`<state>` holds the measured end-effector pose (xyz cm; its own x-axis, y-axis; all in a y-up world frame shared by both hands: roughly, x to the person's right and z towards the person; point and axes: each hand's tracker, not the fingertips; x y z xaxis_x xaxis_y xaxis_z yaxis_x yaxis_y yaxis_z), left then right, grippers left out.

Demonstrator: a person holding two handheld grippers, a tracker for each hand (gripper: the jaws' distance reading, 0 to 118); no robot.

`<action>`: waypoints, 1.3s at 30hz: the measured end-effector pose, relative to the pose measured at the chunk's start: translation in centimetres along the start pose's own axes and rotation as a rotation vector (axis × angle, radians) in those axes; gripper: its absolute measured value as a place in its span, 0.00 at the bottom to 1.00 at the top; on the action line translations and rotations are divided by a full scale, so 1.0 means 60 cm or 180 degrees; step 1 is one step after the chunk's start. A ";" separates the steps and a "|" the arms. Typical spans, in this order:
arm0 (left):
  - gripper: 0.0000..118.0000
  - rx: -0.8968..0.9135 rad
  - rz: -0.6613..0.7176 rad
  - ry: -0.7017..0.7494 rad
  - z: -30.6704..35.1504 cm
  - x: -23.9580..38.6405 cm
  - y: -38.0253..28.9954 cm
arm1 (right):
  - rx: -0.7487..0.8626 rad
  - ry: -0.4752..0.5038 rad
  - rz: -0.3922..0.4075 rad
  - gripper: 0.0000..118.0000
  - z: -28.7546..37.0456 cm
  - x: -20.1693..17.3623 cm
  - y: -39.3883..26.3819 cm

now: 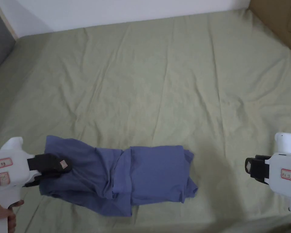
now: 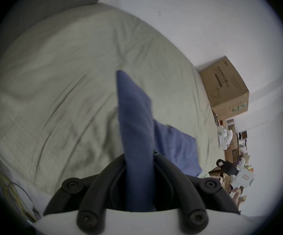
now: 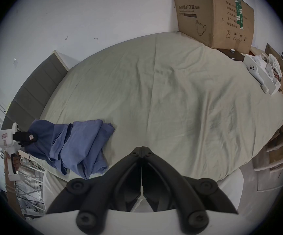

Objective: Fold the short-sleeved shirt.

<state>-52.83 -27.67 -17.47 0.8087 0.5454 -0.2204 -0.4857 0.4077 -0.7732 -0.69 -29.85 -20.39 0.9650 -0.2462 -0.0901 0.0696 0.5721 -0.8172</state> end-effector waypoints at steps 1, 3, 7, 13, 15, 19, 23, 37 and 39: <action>0.09 0.0064 -0.0154 -0.0071 0.005 0.036 -0.001 | 0.0013 0.0002 -0.0010 0.00 0.002 0.005 0.001; 0.09 0.0119 -0.0350 -0.0271 0.007 0.099 0.000 | 0.0052 -0.0022 -0.0034 0.00 0.006 0.014 0.004; 0.09 -0.0130 -0.0838 -0.0355 -0.052 0.227 -0.013 | 0.0072 -0.0008 -0.0123 0.00 0.008 0.037 0.007; 0.47 -0.0974 -0.1112 -0.0455 -0.228 0.331 -0.071 | 0.0028 0.0056 -0.0329 0.00 0.009 0.068 -0.009; 0.94 -0.1188 -0.1087 -0.0444 -0.272 0.335 -0.094 | 0.0025 0.0035 -0.0380 0.00 0.013 0.080 -0.012; 0.88 -0.1182 -0.1017 -0.0381 -0.273 0.326 -0.101 | 0.0033 0.0015 -0.0483 0.00 0.021 0.103 -0.016; 0.20 -0.0709 -0.1023 -0.0267 -0.205 0.302 -0.064 | 0.0018 0.0119 -0.0662 0.00 0.014 0.120 -0.011; 0.00 -0.0998 -0.0932 0.0013 -0.298 0.299 -0.133 | -0.0039 0.0103 -0.0496 0.00 -0.011 0.105 -0.013; 0.00 -0.1109 -0.1142 -0.0079 -0.323 0.325 -0.153 | -0.0053 0.0094 -0.0505 0.00 -0.010 0.112 -0.016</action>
<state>-26.14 -34.98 -26.18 0.8943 0.4345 0.1069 -0.0352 0.3064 -0.9512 5.56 -32.51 -20.57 0.9344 -0.3554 0.0242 0.2161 0.5114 -0.8318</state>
